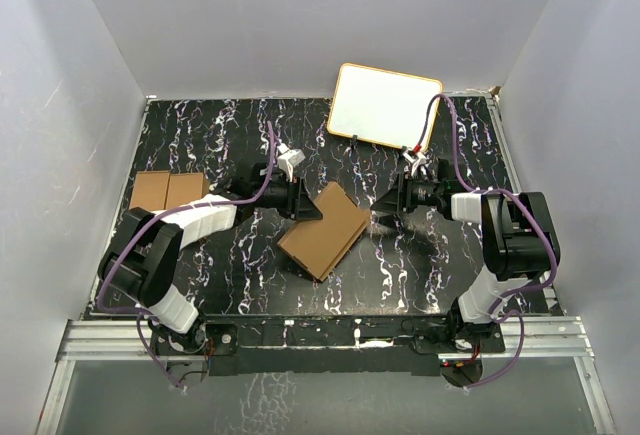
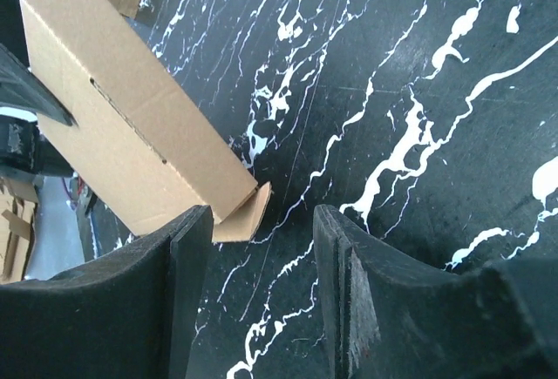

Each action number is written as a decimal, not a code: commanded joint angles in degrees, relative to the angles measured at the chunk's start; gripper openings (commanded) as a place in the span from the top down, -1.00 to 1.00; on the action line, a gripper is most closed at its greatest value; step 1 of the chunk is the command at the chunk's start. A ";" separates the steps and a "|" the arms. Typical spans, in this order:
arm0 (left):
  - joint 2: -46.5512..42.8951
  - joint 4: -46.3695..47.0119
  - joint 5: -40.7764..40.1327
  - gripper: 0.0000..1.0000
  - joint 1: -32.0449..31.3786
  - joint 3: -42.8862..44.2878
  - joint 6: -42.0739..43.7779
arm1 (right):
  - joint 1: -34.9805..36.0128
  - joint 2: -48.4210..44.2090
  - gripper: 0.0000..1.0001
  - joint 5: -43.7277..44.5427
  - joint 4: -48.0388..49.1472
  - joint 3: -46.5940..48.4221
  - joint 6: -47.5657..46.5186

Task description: Fold the paper box

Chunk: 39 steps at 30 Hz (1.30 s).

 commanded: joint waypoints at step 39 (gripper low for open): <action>-5.21 12.97 0.58 1.00 2.84 -7.54 -7.53 | 5.17 -3.63 0.79 2.37 -1.24 2.02 -7.27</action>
